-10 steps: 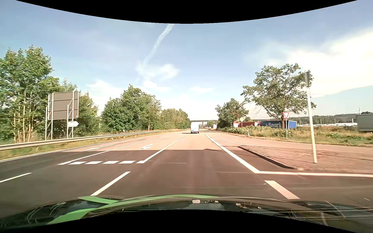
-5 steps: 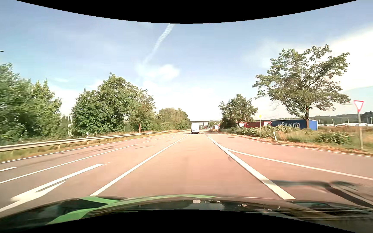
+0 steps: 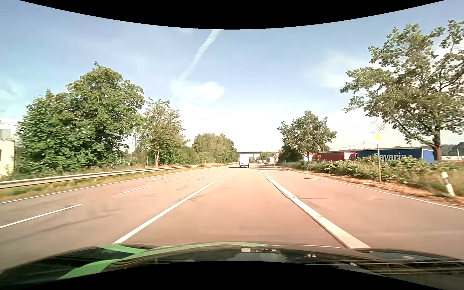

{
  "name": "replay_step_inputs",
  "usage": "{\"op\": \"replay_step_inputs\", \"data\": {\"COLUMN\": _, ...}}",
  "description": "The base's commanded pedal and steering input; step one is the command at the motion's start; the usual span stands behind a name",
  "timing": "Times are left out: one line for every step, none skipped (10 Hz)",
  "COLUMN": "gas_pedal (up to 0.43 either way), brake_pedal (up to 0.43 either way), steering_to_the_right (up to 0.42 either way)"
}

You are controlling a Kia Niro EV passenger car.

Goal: Follow the waypoints while adhering to traffic rules and regulations

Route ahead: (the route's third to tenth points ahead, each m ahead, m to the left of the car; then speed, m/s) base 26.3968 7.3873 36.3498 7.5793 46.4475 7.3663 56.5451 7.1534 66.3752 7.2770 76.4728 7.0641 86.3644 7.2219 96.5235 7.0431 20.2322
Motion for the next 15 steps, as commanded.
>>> {"op": "replay_step_inputs", "data": {"gas_pedal": 0.299, "brake_pedal": 0.0, "steering_to_the_right": -0.003}}
{"op": "replay_step_inputs", "data": {"gas_pedal": 0.299, "brake_pedal": 0.0, "steering_to_the_right": -0.002}}
{"op": "replay_step_inputs", "data": {"gas_pedal": 0.299, "brake_pedal": 0.0, "steering_to_the_right": -0.001}}
{"op": "replay_step_inputs", "data": {"gas_pedal": 0.299, "brake_pedal": 0.0, "steering_to_the_right": -0.002}}
{"op": "replay_step_inputs", "data": {"gas_pedal": 0.311, "brake_pedal": 0.0, "steering_to_the_right": -0.002}}
{"op": "replay_step_inputs", "data": {"gas_pedal": 0.319, "brake_pedal": 0.0, "steering_to_the_right": -0.002}}
{"op": "replay_step_inputs", "data": {"gas_pedal": 0.319, "brake_pedal": 0.0, "steering_to_the_right": -0.001}}
{"op": "replay_step_inputs", "data": {"gas_pedal": 0.319, "brake_pedal": 0.0, "steering_to_the_right": -0.001}}
{"op": "replay_step_inputs", "data": {"gas_pedal": 0.319, "brake_pedal": 0.0, "steering_to_the_right": 0.0}}
{"op": "replay_step_inputs", "data": {"gas_pedal": 0.319, "brake_pedal": 0.0, "steering_to_the_right": 0.0}}
{"op": "replay_step_inputs", "data": {"gas_pedal": 0.287, "brake_pedal": 0.0, "steering_to_the_right": 0.0}}
{"op": "replay_step_inputs", "data": {"gas_pedal": 0.287, "brake_pedal": 0.0, "steering_to_the_right": 0.0}}
{"op": "replay_step_inputs", "data": {"gas_pedal": 0.268, "brake_pedal": 0.0, "steering_to_the_right": 0.0}}
{"op": "replay_step_inputs", "data": {"gas_pedal": 0.26, "brake_pedal": 0.0, "steering_to_the_right": 0.0}}
{"op": "replay_step_inputs", "data": {"gas_pedal": 0.26, "brake_pedal": 0.0, "steering_to_the_right": 0.0}}
